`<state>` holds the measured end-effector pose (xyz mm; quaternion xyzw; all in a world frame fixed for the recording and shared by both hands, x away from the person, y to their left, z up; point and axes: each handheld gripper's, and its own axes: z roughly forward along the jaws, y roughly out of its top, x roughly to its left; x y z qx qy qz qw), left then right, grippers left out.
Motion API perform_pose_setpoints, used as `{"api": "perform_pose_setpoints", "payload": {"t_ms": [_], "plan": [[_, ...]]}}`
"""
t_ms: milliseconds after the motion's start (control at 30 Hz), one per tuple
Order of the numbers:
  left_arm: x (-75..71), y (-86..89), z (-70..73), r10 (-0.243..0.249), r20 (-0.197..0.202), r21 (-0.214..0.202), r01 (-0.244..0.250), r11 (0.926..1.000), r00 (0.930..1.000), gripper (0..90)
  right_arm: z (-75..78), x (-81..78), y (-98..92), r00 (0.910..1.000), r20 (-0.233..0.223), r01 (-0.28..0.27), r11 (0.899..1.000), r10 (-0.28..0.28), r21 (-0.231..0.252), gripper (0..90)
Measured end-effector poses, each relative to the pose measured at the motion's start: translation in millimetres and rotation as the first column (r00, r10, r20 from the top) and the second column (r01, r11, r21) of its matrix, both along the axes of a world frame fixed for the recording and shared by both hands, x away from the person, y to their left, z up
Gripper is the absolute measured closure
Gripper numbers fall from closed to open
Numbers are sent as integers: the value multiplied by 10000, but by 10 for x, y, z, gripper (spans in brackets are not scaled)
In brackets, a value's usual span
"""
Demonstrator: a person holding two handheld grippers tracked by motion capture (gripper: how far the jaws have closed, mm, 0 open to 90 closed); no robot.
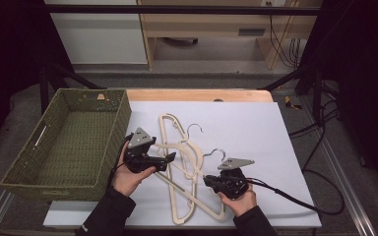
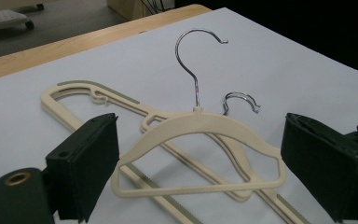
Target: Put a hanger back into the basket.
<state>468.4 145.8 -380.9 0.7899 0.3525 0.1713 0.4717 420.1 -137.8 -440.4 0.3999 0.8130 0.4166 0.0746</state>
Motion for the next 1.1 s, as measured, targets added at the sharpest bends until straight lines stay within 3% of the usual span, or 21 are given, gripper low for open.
{"api": "perform_pose_setpoints", "payload": {"t_ms": [100, 400, 667, 867, 933, 1100], "plan": [[45, -61, -16, -135, -62, -93, 134, 9999, 9999, 167, -1, -18, 7, 10000, -35, 0, 10000, 0, 26, 817], [244, -342, -119, -390, -453, 181, 399, 9990, 9982, 318, 16, -55, -4, 9997, 99, -212, 9997, 211, 136, 822], [391, -491, -184, -281, -624, 465, 310, 9984, 9977, 598, 34, -85, -2, 9995, 45, -320, 9988, 318, 369, 825], [415, -503, -209, -391, -785, 438, 426, 9981, 9961, 799, 40, -98, -7, 9990, 44, -441, 9984, 439, 353, 827], [400, -506, -202, -344, -626, 507, 376, 9980, 9974, 846, 40, -99, -8, 9988, 43, -486, 9982, 484, 364, 826], [339, -494, -164, -241, -437, 587, 266, 9979, 9988, 876, 42, -108, -5, 9987, 51, -507, 9979, 505, 414, 826]]}}
